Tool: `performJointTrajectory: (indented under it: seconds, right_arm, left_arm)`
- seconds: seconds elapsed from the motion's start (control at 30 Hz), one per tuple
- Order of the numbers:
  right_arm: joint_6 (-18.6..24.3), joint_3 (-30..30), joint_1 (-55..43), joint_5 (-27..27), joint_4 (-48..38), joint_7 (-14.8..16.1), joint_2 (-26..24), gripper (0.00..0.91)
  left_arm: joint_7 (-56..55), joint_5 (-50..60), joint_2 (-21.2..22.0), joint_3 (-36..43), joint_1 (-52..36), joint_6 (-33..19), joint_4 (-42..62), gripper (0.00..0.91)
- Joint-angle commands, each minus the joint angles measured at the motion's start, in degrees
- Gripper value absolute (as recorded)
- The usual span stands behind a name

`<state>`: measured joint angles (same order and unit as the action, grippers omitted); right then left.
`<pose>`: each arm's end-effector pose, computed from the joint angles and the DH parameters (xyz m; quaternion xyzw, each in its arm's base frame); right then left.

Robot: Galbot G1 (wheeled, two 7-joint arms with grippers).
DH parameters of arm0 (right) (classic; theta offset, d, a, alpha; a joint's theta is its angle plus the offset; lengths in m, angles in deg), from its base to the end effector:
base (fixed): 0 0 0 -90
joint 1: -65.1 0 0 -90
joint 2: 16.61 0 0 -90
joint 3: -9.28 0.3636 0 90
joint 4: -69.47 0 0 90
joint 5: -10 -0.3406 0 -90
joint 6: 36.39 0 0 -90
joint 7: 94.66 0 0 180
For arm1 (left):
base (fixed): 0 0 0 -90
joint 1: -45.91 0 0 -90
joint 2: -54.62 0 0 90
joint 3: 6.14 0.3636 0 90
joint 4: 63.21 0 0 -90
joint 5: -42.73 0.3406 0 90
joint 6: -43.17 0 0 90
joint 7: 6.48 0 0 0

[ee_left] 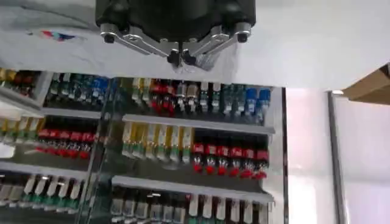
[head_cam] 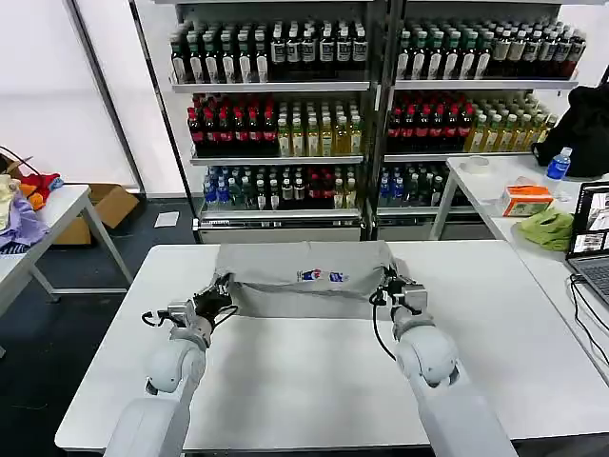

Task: Fold and organize the clothes.

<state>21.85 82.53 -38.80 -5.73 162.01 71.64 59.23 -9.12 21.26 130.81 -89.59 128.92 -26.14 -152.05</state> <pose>0.4032 0.0098 -0.2730 0.0242 -0.9843 0.0613 0.1635 0.3807 0.0507 -0.3251 -0.0430 -0.9871 0.0485 0.1467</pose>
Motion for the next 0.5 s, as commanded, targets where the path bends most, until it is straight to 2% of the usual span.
performJointTrajectory:
  seconds: [0.03, 0.3, 0.33, 0.5]
  right_arm:
    - [0.2, -1.3, -4.8, -0.2, -5.9, 0.0, 1.4, 0.907]
    - [1.5, -0.9, -4.9, -4.3, -3.2, -4.0, 4.1, 0.907]
    - [1.6, -0.7, -4.5, -5.2, -2.2, -5.3, 4.1, 0.907]
    - [4.5, -0.7, -4.6, -7.4, -1.8, -8.3, 3.7, 0.907]
  left_arm:
    - [0.0, -0.1, 0.2, 0.1, -3.3, 0.9, 4.6, 0.907]
    - [-2.2, 0.3, 0.0, -0.4, -1.5, 3.2, 0.3, 0.907]
    - [-2.5, 0.6, -0.2, -0.5, -0.8, 3.6, -1.1, 0.907]
    - [-3.3, 0.8, -0.8, -1.0, 1.4, 4.8, -4.1, 0.907]
